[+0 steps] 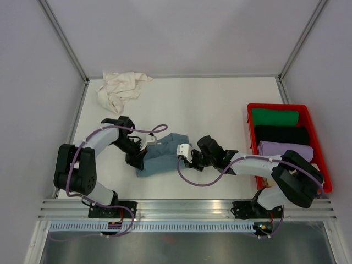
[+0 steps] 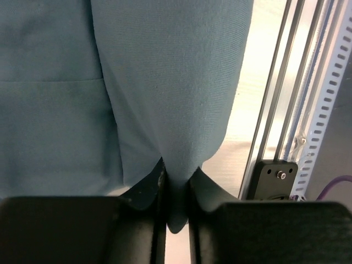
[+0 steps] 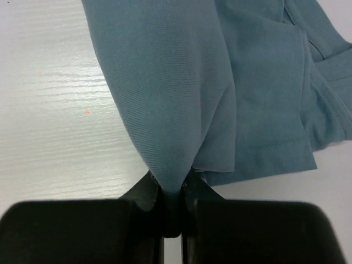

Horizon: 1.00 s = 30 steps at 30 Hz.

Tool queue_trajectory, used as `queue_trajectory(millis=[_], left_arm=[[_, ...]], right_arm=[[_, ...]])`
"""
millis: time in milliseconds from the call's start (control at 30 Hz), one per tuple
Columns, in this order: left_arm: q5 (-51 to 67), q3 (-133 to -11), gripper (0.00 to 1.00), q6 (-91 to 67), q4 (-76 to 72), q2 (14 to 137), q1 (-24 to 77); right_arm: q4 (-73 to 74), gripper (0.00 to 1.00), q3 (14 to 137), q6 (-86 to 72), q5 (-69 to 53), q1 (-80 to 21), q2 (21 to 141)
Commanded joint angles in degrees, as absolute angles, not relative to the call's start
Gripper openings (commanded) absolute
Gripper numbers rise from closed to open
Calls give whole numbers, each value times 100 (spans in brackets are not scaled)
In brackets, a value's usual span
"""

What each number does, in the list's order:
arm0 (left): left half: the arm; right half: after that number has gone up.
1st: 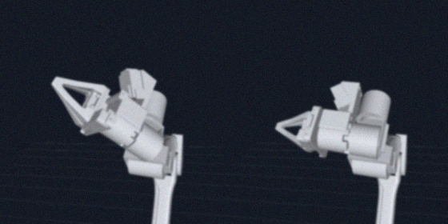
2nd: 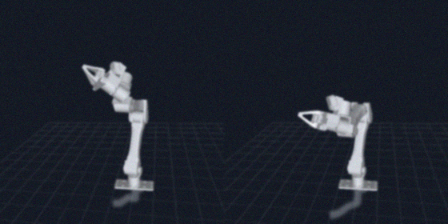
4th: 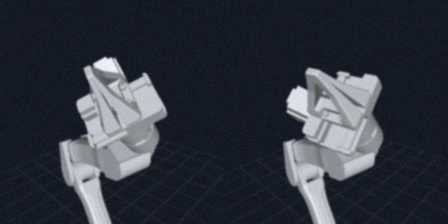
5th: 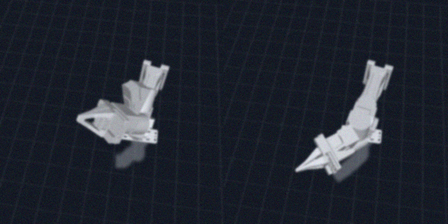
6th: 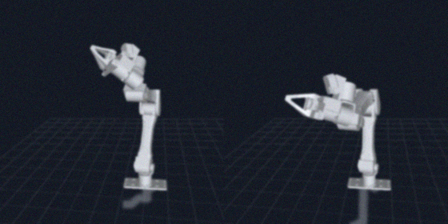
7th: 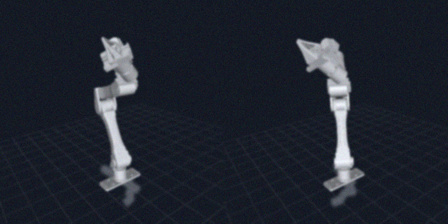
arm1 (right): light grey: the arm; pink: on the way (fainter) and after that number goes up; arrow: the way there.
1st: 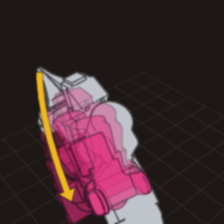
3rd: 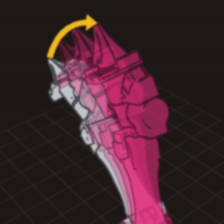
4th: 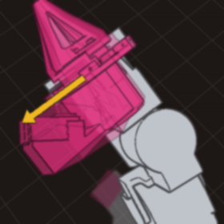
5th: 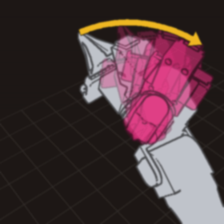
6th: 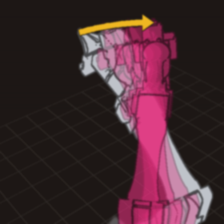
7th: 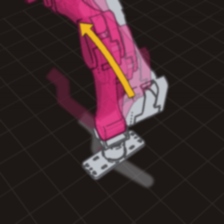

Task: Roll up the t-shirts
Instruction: Roll the tshirt

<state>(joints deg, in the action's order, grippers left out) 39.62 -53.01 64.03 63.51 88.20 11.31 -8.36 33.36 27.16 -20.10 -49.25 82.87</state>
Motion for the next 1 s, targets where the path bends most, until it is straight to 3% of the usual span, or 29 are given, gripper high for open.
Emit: queue_trajectory(millis=[0, 200, 633, 700, 800, 867, 967], left_arm=[[3824, -5256, 23, 6496, 6100, 8561, 1090], [3753, -5116, 54, 6372, 6073, 8025, 1090], [4210, -4984, 66, 6258, 6240, 7189, 1090], [4201, -4905, 54, 6319, 6240, 7347, 1090], [4158, -4834, 22, 6249, 6327, 7706, 1107], [4236, -4939, 16, 6258, 6564, 7831, 1107], [4490, -5229, 18, 6127, 6636, 7822, 1107]], right_arm=[[-713, 0, 3630, 2225, -2486, -4904, 8095], [-343, 0, 3665, 1038, -3120, -4913, 7656], [-264, 0, 3366, 360, -3111, -4904, 7444], [-281, 0, 3340, 291, -3146, -4904, 7541], [-360, 0, 3261, 141, -3322, -4904, 7629], [-369, 0, 3226, -35, -3489, -4913, 7664], [-273, 0, 3234, -640, -3717, -4887, 7760]])
